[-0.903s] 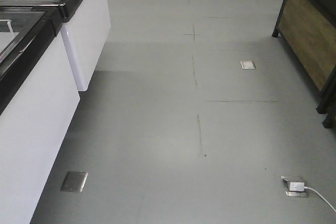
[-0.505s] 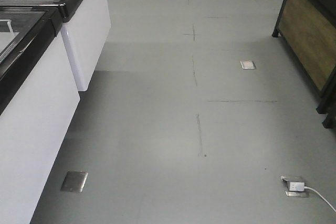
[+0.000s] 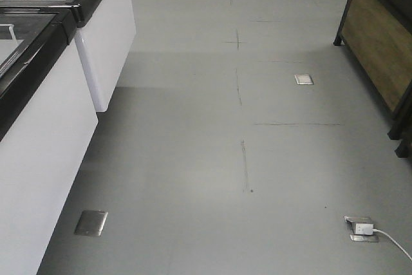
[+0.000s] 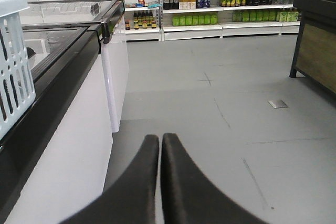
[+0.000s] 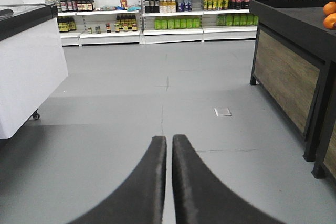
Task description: Left arm holds basket, right arm returns cookies
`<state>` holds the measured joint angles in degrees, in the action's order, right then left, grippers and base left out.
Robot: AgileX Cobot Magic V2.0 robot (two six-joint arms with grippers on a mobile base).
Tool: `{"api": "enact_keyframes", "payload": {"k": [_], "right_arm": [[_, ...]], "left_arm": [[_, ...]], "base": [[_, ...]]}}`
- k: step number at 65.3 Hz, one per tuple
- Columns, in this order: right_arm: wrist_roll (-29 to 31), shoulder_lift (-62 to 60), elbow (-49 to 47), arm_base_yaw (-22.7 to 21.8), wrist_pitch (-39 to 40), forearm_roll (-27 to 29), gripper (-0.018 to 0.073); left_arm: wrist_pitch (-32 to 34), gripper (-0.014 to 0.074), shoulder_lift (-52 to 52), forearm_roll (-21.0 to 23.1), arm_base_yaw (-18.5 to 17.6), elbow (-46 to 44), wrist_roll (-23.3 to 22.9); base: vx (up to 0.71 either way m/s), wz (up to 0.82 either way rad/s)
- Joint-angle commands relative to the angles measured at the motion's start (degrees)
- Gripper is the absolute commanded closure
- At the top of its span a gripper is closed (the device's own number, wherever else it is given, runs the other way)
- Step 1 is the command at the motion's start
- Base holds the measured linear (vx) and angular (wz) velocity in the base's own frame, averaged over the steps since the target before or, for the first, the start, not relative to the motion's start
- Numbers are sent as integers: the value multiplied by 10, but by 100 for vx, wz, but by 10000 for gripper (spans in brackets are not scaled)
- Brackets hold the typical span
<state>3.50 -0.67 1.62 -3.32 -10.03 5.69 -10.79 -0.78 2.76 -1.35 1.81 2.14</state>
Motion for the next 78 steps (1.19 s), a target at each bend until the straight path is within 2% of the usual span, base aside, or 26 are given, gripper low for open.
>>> {"api": "enact_keyframes", "payload": {"k": [1,24,38,52,68,78], "right_arm": [[5,-7,10,-1,41,-2,566],[5,-7,10,-1,41,-2,566],[5,-7,10,-1,41,-2,566],[5,-7,10,-1,41,-2,566],[5,-7,10,-1,41,-2,566],[5,-7,10,-1,41,-2,566]], "left_arm": [[39,602,-6,3,-4,-16,0],[48,602,-6,3,-4,-16,0],[103,602,-6,3,-4,-16,0],[239,602,-6,3,-4,-16,-4],[440,602,-6,3,-4,-17,-4],[540,602,-6,2,-4,-23,-5]], "base": [[0,0],[0,0],[0,0],[0,0],[0,0],[0,0]]}}
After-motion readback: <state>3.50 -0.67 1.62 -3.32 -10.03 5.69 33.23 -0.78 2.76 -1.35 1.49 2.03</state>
